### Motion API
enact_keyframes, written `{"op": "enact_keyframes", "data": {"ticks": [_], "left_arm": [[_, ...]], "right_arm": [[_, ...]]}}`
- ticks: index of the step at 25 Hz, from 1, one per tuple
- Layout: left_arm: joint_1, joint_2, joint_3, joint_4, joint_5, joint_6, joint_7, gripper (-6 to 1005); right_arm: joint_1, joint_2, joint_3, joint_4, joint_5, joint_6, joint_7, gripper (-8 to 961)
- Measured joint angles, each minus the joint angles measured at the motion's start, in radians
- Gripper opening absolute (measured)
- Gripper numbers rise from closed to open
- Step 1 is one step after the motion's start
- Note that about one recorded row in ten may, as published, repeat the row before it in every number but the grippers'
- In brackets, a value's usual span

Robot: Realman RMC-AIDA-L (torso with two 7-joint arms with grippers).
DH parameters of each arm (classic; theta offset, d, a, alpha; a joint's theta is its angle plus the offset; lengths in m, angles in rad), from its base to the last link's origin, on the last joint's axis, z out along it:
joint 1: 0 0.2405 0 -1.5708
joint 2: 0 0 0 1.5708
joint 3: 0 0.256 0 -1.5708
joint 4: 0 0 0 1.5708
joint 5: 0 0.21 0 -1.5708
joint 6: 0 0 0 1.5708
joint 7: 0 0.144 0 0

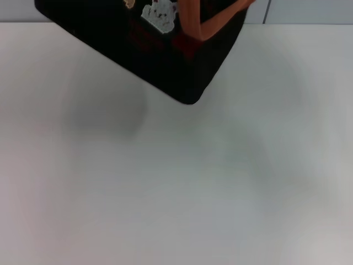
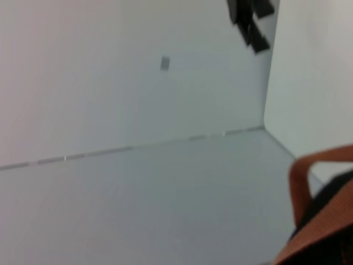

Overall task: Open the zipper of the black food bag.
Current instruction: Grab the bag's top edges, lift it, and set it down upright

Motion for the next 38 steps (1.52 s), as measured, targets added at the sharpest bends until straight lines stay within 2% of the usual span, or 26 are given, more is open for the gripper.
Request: {"op": "enact_keyframes", "data": {"ticks": [2,4,7,10,14,20,26,29,31,33,34,35,36,38], "left_arm": [[0.003,-0.005,0.008,0.009,-0.018,0.034,0.000,151],[0.005,-0.023,0.026,0.022,-0.033,0.091,0.000,150],[0.019,-0.048,0.124,0.028,-0.036,0.173,0.000,150],[0.032,-0.049,0.230,-0.003,0.004,0.166,0.002,150],[0.026,-0.050,0.259,-0.040,0.029,0.152,0.005,150],[0.023,-0.046,0.221,-0.049,0.062,0.102,0.010,150],[0.020,-0.027,0.052,-0.052,0.078,0.103,0.032,149],[0.022,-0.023,0.021,-0.048,0.029,0.130,0.034,149],[0.031,-0.038,0.078,-0.046,0.006,0.156,0.041,149],[0.037,-0.050,0.179,-0.066,0.009,0.154,0.054,149],[0.041,-0.052,0.256,-0.091,0.010,0.129,0.062,149],[0.047,-0.052,0.400,-0.148,0.018,0.052,0.085,149],[0.047,-0.052,0.400,-0.148,0.018,0.052,0.085,149],[0.052,-0.053,0.529,-0.202,0.040,-0.047,0.112,150]], "right_arm": [[0.004,0.000,-0.002,-0.001,0.000,0.000,0.002,719],[0.007,0.001,-0.004,-0.001,0.000,0.001,0.002,719],[0.006,0.004,-0.003,0.008,-0.003,0.003,-0.006,719],[0.001,0.005,-0.004,0.012,-0.003,0.005,-0.013,720],[-0.003,0.004,-0.001,0.013,-0.003,0.000,-0.014,721],[-0.007,0.004,0.001,0.013,-0.003,-0.002,-0.015,720],[-0.006,0.005,0.001,0.009,-0.003,-0.001,-0.015,719],[-0.001,0.006,0.001,0.009,-0.002,0.003,-0.014,718],[0.003,0.005,-0.001,0.012,-0.002,0.004,-0.014,718],[0.004,0.005,-0.004,0.013,-0.002,0.006,-0.014,718],[0.003,0.005,-0.005,0.013,-0.002,0.007,-0.014,717],[0.000,0.005,-0.004,0.013,-0.002,0.008,-0.015,717],[0.000,0.005,-0.004,0.013,-0.002,0.008,-0.015,717],[-0.003,0.004,-0.004,0.013,-0.002,0.008,-0.017,717]]}}
